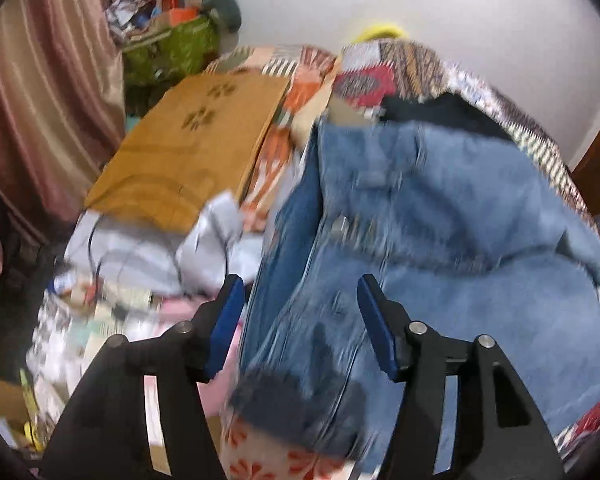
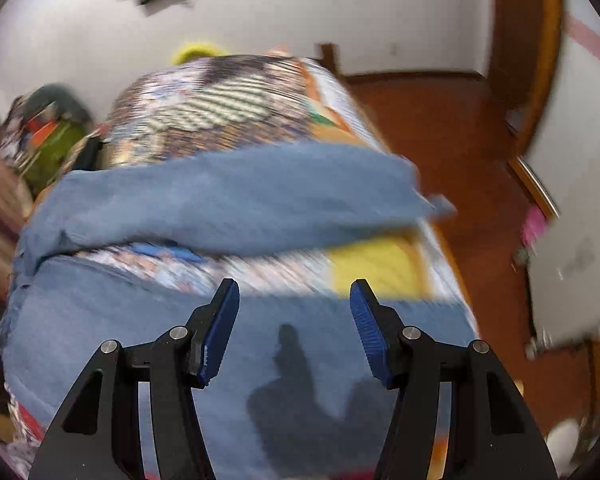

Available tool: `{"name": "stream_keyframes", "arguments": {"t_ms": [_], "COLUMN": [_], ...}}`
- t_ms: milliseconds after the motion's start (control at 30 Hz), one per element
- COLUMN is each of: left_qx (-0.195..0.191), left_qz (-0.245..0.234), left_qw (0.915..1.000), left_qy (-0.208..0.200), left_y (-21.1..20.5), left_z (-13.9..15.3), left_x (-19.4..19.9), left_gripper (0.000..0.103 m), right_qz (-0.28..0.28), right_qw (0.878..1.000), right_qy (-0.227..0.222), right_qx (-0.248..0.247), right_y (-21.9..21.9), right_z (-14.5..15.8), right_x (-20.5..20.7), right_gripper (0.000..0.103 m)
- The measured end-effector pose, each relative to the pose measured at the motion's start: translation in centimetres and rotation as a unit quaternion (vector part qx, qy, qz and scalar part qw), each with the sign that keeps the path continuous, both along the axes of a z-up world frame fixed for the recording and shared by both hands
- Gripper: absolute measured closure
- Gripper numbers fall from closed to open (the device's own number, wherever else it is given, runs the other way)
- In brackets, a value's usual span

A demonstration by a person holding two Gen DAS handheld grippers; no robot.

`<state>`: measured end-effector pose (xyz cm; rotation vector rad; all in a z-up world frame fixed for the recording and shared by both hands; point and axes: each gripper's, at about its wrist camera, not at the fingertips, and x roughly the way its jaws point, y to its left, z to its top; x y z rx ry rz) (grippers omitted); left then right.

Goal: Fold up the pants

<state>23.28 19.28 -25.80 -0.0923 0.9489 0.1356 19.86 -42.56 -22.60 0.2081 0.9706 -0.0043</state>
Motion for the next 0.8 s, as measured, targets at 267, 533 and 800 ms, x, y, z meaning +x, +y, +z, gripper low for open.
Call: {"name": "stream_keyframes", "arguments": {"t_ms": [267,533,800], "left_qx": [0.003,-0.007,-0.049], "left_qz": [-0.027,-0.03,-0.037], "left_qw": [0.9996,0.9989,0.9961], "left_qy": [-0.004,0.035,0.064], "left_y": [-1.2,-1.4,-0.3], "left_z": [0.1,-3.4,-6.5], "left_x": [10.4,17.8,21.3], "left_gripper": [0.038,0.038,0.038], "right_qz": [0.119,0.23,0.325], "right_qw": [0.992,0.972,0.945], "right_qy": [-0.041,-0.043,0.02], "right_qx": [-0.012,0.004,0.009], "right_y": [8.4,16.3,22.4], "right_z": [0.9,0.2,-4.1], "right_x": [8.9,16.6,22.2], "right_gripper": [0.033,0.033,0.033]}}
